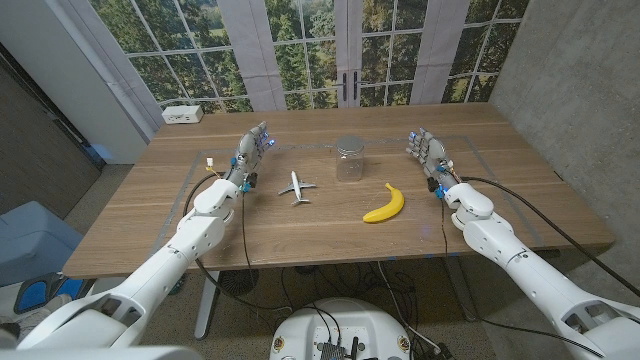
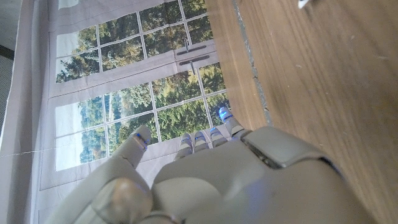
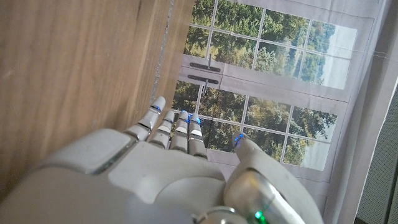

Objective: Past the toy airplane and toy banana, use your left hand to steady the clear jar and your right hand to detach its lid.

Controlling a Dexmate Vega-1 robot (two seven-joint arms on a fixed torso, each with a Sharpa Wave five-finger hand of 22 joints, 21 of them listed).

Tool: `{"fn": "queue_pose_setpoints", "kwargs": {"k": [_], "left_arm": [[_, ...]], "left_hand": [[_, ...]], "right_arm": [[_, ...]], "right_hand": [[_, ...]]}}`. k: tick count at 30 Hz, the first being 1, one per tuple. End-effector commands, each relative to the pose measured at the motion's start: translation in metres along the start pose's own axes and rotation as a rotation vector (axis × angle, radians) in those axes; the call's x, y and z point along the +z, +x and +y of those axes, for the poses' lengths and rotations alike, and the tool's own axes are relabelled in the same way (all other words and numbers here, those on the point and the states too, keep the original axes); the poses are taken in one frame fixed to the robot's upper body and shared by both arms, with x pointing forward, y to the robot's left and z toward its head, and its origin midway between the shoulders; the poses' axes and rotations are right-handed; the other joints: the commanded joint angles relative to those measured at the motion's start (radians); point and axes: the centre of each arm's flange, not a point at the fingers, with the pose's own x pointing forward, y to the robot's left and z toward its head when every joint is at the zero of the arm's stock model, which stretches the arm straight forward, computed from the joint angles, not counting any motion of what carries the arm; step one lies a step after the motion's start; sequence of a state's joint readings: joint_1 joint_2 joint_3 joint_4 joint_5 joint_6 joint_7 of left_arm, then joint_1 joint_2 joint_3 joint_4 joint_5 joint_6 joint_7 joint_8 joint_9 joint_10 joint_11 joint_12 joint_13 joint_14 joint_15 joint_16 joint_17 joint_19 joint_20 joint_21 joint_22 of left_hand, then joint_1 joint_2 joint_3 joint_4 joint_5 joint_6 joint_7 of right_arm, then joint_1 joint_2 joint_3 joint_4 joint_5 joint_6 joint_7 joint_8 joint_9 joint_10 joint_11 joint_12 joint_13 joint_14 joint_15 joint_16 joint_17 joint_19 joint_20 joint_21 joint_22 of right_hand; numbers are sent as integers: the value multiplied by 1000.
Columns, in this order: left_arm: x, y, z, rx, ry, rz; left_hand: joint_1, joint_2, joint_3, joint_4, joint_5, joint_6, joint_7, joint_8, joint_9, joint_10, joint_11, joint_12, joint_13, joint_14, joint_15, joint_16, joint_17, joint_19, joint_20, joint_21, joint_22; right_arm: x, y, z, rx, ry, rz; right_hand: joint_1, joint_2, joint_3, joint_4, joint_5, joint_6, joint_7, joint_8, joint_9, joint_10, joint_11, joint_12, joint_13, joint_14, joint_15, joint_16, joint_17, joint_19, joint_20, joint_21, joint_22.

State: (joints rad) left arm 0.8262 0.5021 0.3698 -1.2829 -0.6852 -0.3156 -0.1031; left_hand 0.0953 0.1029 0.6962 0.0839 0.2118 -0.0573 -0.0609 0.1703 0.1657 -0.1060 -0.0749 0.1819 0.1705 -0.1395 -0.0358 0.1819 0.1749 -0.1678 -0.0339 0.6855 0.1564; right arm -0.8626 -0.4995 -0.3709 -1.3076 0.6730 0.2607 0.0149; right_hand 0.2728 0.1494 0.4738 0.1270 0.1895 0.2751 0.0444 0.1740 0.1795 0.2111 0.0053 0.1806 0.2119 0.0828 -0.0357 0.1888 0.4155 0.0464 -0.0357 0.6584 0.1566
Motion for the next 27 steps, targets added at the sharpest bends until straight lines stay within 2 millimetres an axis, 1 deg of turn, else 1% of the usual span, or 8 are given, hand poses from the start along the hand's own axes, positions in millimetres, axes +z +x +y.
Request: {"fn": "queue_pose_setpoints", "kwargs": {"k": [1,6,12,20,23,24,26,27], "left_arm": [[13,25,-1,-66,-5,-53],[15,27,-1,-70,16,-56],[19,32,-1,-84,32,-69],[20,34,-12,-104,49,-67],[20,33,-15,-109,79,-68],[20,32,-16,-113,85,-65],[20,31,-17,-120,95,-64],[21,30,-17,-124,107,-63]], "left_hand": [[0,54,6,1,8,-7,-5,4,4,-12,-1,3,2,-12,-72,4,4,-8,-103,2,5],[0,55,7,-1,9,-6,-6,5,4,-12,-1,4,2,-11,-72,4,3,-7,-102,-1,5],[4,49,9,-17,10,6,-6,10,4,5,-4,10,2,6,-74,7,-3,11,-101,-9,5],[6,42,10,-33,10,23,0,14,4,28,0,16,2,30,-66,10,-5,30,-95,-20,5],[10,18,4,-64,6,49,2,19,5,46,1,18,2,62,-55,13,-8,41,-97,-36,5],[11,3,-3,-88,1,60,-1,18,6,56,-1,18,2,99,-38,19,-7,60,-81,-46,6],[24,-16,-10,-133,-8,80,-9,19,6,75,0,19,3,139,-22,18,-9,88,-48,-61,6],[28,-22,-14,-147,-12,86,-12,19,6,80,-1,19,3,150,-18,18,-8,98,-45,-65,6]], "right_arm": [[-17,2,3,-8,29,45],[-13,4,4,-15,17,32],[-7,-1,3,-49,-24,-6],[10,-7,8,-69,-112,-83],[11,-9,11,-77,-130,-87],[11,-10,12,-77,-133,-87],[11,-12,13,-77,-132,-88],[11,-13,14,-82,-137,-91]], "right_hand": [[0,6,6,-3,5,9,0,6,5,11,1,7,2,11,-26,8,3,15,-66,3,5],[0,8,6,-7,5,12,1,10,4,14,1,9,0,12,-26,10,-1,18,-66,-2,5],[1,9,5,-14,5,18,0,13,4,20,1,13,-1,19,-26,16,-3,25,-63,-6,5],[12,13,7,-38,3,50,0,25,4,48,4,24,-4,43,-21,29,-12,49,-58,-15,6],[17,11,6,-49,1,60,0,27,4,62,8,28,-5,59,-16,37,-16,60,-49,-19,6],[19,10,5,-56,-1,66,3,28,4,65,10,28,-5,69,-7,42,-18,67,-39,-21,7],[22,7,4,-65,-3,73,4,30,5,73,15,31,-6,77,-1,46,-21,77,-26,-23,8],[24,6,4,-70,-4,76,4,30,5,78,19,32,-6,81,2,48,-22,82,-21,-23,8]]}}
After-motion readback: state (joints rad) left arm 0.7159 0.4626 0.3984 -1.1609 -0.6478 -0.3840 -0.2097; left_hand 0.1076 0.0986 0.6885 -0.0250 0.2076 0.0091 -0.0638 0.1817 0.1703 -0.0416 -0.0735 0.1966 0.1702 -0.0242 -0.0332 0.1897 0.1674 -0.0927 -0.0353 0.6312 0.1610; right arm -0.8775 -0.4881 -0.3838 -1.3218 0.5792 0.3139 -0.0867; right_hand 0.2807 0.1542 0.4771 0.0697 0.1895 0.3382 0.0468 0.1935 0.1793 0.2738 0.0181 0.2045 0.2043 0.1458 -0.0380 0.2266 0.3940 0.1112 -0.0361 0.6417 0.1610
